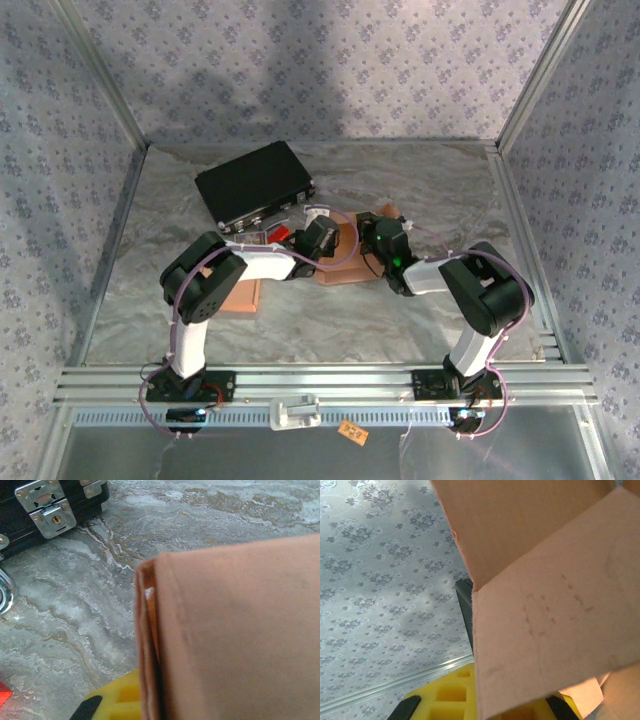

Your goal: Fold the paper box

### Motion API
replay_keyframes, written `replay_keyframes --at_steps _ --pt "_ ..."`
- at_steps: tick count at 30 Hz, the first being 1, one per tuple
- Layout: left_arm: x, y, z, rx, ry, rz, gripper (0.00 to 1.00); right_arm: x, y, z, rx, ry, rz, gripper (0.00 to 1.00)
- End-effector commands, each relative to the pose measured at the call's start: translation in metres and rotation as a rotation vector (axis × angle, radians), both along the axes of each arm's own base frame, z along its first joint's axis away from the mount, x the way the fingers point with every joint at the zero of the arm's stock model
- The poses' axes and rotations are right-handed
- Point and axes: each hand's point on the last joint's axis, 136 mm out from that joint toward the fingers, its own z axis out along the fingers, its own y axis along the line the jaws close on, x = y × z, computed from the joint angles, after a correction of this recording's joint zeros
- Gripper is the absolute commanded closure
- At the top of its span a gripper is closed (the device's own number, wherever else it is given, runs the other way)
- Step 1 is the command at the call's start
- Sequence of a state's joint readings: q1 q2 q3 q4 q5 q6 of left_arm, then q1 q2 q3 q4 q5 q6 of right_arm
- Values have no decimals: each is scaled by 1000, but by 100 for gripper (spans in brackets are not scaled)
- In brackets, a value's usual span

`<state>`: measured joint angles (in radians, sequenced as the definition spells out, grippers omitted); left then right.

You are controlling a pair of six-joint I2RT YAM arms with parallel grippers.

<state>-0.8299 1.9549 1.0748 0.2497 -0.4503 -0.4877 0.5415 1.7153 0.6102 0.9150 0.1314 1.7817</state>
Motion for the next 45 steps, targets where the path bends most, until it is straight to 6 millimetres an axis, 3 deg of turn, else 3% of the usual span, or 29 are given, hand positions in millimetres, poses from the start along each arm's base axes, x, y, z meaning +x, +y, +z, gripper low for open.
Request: replay_keyframes --at_steps 1,9,10,15,19,22,25,34,39,45 --pt "13 -3 2 -13 -19 19 100 -25 16 -53 -40 209 113 100" --pt "8 5 15 -37 66 77 100 -24 18 -40 -110 277 139 100" --pt "5 9 16 -37 98 98 100 -26 16 -39 -127 298 140 95" --pt "-19 31 16 -65 307 206 100 -31 1 -10 -206 344 163 54" --pt "-40 44 18 -62 441 242 100 -36 -16 32 -297 337 179 38" --pt "-51 48 19 -94 541 253 100 -46 -29 56 -388 340 199 36" --pt "-58 48 25 -119 612 244 100 -55 -39 66 -456 341 230 36" --pt "-85 36 29 -149 858 144 100 -86 -69 59 -626 390 346 38" --pt "-108 31 27 -165 998 77 100 -105 -67 56 -671 410 433 38" --pt "-121 22 18 -135 1055 -158 100 -113 -67 68 -760 361 484 39"
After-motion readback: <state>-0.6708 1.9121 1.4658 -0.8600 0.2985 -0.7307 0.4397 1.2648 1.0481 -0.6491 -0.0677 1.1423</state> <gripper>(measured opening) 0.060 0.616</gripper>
